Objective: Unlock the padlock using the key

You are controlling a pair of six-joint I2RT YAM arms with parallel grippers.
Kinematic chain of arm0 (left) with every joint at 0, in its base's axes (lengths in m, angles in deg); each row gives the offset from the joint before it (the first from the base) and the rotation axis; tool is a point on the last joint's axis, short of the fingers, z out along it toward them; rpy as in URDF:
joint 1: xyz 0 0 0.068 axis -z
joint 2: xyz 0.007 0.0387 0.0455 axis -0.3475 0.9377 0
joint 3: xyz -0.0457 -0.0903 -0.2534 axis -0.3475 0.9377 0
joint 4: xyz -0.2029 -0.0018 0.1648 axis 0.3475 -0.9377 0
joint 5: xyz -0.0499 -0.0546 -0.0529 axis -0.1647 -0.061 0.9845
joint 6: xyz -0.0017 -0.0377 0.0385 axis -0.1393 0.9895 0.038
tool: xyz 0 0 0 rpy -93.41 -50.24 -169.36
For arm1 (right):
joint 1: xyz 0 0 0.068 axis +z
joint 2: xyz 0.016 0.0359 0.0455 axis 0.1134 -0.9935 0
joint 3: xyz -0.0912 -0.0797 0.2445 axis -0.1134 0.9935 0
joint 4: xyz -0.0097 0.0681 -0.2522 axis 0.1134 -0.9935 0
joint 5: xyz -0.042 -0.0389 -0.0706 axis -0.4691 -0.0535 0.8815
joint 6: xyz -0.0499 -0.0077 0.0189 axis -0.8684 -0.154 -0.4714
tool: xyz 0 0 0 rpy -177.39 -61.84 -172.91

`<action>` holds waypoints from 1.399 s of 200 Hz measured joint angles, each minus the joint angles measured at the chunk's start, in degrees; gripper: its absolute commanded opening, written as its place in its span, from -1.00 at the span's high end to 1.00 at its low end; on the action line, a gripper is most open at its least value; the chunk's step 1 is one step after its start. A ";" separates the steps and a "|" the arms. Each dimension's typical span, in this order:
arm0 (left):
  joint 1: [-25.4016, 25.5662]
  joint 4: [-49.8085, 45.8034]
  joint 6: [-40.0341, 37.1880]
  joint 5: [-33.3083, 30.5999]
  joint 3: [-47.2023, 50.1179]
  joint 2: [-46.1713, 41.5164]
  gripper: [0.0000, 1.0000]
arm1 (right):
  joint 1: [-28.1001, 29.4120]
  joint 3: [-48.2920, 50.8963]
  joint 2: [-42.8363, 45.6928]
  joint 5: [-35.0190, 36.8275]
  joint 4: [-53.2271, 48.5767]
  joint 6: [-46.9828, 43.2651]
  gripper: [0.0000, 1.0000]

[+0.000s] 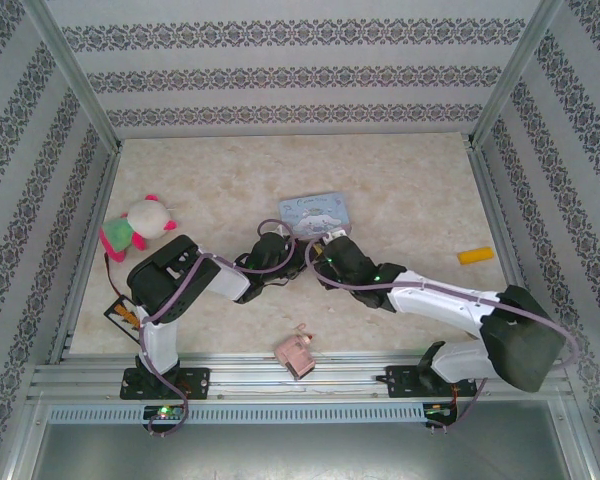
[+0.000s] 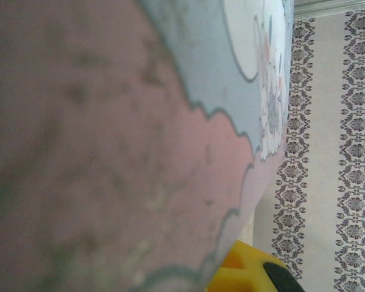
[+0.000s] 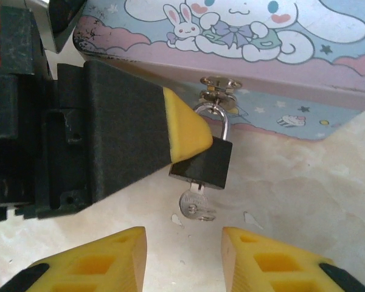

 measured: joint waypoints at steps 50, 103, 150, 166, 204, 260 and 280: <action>0.00 -0.83 -0.02 0.20 -0.28 -0.17 1.00 | 0.52 -2.27 -4.96 1.73 -0.87 -3.26 0.18; 0.00 -1.51 -0.02 0.44 -0.68 -0.17 1.00 | 1.99 -3.48 -8.09 3.54 -1.95 -5.68 0.20; 0.00 -1.68 -0.02 0.50 -0.72 -0.22 1.00 | 1.99 -4.04 -10.62 6.32 -1.86 -6.49 0.21; 0.00 -1.68 -0.02 0.63 -0.72 -0.22 1.00 | 1.99 -4.04 -11.34 7.13 -1.77 -7.04 0.21; 0.00 -1.75 -0.02 1.03 -0.76 -0.22 1.00 | 1.99 -5.01 -13.57 8.79 -1.44 -7.63 0.28; 0.00 -1.97 -0.02 1.03 -0.96 -0.22 1.00 | 2.21 -5.46 -14.12 11.06 -0.68 -8.57 0.93; -0.07 -2.16 -0.02 0.90 -1.14 -0.22 1.00 | 2.73 -5.44 -14.19 11.28 -0.26 -8.70 1.00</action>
